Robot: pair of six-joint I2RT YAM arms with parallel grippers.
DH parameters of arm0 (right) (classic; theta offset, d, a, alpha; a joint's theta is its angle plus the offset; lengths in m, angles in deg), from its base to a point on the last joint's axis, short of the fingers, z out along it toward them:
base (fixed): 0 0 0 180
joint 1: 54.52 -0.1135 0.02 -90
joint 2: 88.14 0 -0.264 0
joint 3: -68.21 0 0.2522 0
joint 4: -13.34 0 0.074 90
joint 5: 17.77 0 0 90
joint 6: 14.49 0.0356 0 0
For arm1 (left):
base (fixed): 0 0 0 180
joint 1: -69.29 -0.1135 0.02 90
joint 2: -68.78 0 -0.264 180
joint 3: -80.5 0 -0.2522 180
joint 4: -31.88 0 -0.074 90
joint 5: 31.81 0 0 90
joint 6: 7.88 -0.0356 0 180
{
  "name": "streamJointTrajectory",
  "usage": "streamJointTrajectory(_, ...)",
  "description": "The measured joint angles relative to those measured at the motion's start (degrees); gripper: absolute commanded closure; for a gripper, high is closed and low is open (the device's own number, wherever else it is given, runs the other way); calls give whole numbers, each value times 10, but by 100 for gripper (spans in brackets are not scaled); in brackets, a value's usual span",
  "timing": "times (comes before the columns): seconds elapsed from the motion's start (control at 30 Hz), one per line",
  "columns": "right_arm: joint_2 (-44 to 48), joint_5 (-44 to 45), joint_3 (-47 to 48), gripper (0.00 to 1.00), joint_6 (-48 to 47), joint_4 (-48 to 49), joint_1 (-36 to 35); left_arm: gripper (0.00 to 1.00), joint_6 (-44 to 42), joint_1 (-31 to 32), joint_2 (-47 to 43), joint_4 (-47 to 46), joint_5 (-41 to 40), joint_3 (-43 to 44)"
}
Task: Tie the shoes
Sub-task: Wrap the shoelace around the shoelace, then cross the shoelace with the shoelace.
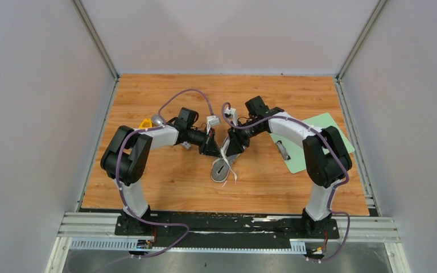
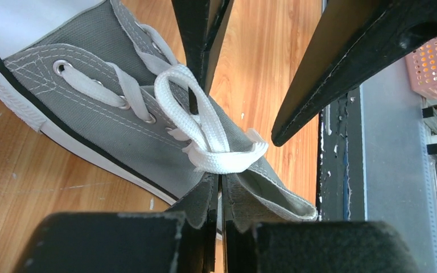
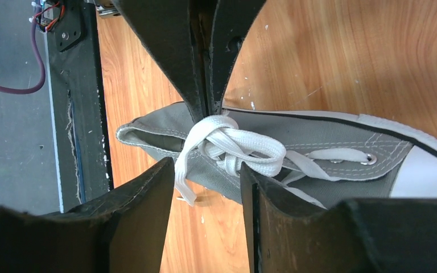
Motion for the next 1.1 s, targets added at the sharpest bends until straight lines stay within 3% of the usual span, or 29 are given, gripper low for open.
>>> streamJointTrajectory(0.53,-28,-41,2,49,-49,12,7,92,6,0,0,-19,16,0)
streamJointTrajectory(0.63,-27,-42,0,40,-49,14,13,91,18,0,0,-36,16,-5)
streamJointTrajectory(0.87,56,-38,-103,37,-44,101,21,90,50,0,-6,-92,16,-38)
streamJointTrajectory(1.1,27,-43,-95,36,-40,146,21,89,60,0,-8,-128,22,-53)
